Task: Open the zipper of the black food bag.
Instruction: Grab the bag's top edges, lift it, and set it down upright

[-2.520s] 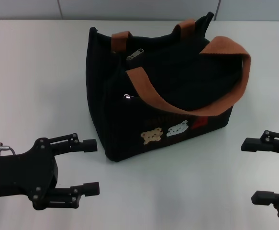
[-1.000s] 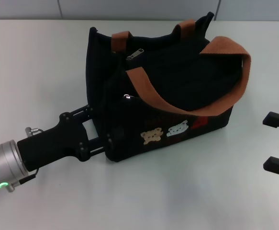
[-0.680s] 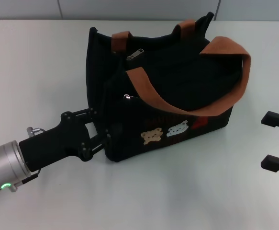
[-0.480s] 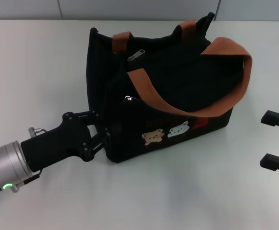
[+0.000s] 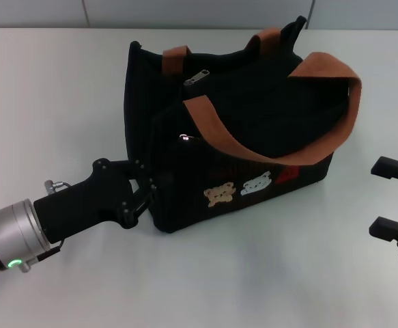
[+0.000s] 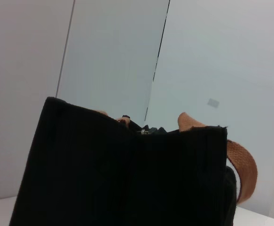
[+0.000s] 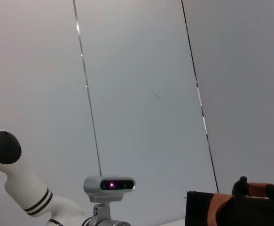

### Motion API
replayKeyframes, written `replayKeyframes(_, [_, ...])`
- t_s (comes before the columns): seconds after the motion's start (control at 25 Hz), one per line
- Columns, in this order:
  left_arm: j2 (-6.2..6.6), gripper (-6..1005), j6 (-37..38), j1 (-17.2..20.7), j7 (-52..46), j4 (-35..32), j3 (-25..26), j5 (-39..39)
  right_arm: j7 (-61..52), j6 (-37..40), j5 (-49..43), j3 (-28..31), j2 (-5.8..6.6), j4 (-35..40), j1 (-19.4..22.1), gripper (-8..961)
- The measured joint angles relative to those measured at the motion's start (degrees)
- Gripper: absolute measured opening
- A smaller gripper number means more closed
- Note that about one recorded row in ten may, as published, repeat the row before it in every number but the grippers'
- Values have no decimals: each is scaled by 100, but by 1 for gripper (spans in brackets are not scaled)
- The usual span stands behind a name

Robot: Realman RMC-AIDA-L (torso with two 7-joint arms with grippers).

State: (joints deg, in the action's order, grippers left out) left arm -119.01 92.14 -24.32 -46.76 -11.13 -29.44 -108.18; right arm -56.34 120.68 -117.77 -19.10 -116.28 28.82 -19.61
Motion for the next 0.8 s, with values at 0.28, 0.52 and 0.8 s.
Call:
replayKeyframes(0.28, [3,109,-3,0,1,-3,11,-1,0,-10,0,31,0,-56,1,839])
replayKeyframes(0.52, [16,109,-3,5,1,-5,9,0,3,-16,0,40,0,-63,-4,840])
replayKeyframes(0.8, [20,110,-3,14,1,-43,8,4,3,-18,5,38,0,-61,-7,840])
